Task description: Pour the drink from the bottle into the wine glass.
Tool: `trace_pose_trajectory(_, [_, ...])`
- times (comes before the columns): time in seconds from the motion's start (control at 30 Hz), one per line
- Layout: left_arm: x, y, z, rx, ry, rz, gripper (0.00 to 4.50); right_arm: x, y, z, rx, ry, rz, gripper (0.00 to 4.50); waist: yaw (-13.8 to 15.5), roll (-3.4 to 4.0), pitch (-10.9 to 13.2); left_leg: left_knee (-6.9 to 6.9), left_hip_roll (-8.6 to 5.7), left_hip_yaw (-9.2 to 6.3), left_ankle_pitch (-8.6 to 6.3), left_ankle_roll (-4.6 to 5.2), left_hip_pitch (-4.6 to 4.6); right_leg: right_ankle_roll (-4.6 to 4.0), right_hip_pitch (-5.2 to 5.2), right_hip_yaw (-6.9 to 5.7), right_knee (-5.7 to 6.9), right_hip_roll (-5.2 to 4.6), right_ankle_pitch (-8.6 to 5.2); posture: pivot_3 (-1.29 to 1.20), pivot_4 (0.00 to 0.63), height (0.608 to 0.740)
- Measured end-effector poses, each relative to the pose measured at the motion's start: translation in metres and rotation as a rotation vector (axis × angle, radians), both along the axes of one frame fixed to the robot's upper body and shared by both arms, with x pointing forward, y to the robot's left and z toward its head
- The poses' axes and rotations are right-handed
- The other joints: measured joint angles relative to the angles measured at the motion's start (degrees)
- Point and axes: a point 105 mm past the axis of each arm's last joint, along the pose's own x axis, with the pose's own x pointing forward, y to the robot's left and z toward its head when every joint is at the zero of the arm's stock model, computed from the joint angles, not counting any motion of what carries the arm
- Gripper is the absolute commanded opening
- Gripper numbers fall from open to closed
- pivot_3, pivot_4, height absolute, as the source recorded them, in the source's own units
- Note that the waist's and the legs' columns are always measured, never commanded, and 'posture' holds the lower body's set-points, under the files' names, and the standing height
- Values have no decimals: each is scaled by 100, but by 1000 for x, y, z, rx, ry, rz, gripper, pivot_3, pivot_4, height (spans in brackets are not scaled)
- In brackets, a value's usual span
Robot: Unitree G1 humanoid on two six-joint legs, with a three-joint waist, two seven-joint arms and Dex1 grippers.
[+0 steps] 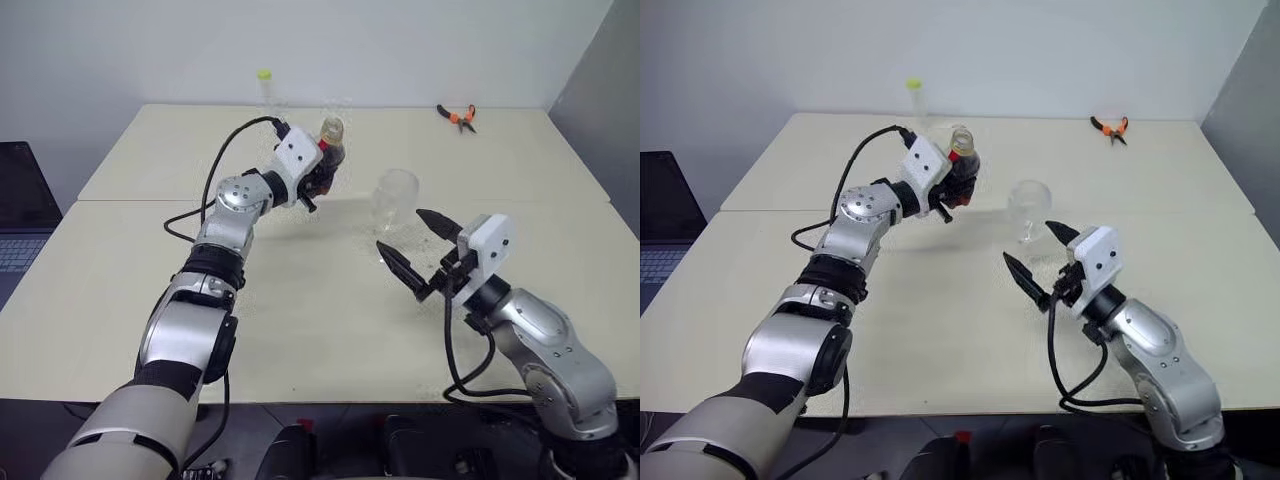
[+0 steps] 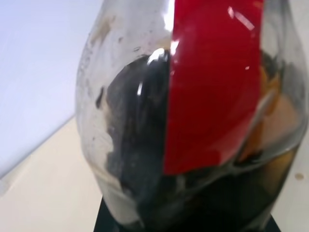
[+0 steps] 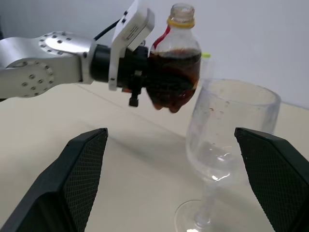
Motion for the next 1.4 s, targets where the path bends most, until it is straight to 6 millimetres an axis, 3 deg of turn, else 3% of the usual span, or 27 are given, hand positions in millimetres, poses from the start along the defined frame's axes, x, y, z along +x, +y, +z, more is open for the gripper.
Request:
trace_pose_trajectory(0.27, [2, -12, 14, 132, -134, -31, 792, 15, -5, 0, 38, -27, -115, 4500, 2, -1, 1, 1, -3, 4, 0, 0, -3, 0, -4, 4, 0, -2, 0, 0, 150, 740])
trace_pose_trajectory(0.73, [-1, -34, 29, 356, -370, -74, 791, 24, -3, 4, 72, -25, -167, 4500, -4, -1, 0, 0, -4, 5, -1, 2, -6, 0, -8, 6, 2, -1, 0, 0, 150, 740])
trace_pose_trajectory(1.03, [0, -36, 21, 462, -423, -76, 791, 29, 0, 2, 70, -18, -190, 4500, -4, -1, 0, 1, -6, 6, 0, 1, -7, 0, -10, 6, 3, -1, 0, 0, 150, 740])
trace_pose_trajectory(1.23, [3, -38, 33, 484, -472, -55, 791, 32, 3, -3, 62, 0, -202, 4500, -7, -1, 0, 0, -6, 7, 0, 1, -10, 1, -15, 7, 4, -1, 0, 0, 150, 740])
trace_pose_trajectory(1.4, [3, -39, 29, 522, -494, -58, 791, 33, 4, -2, 53, -3, -213, 4500, -7, -1, 0, 1, -7, 6, 0, 0, -10, 0, -16, 6, 5, -1, 0, 0, 150, 740])
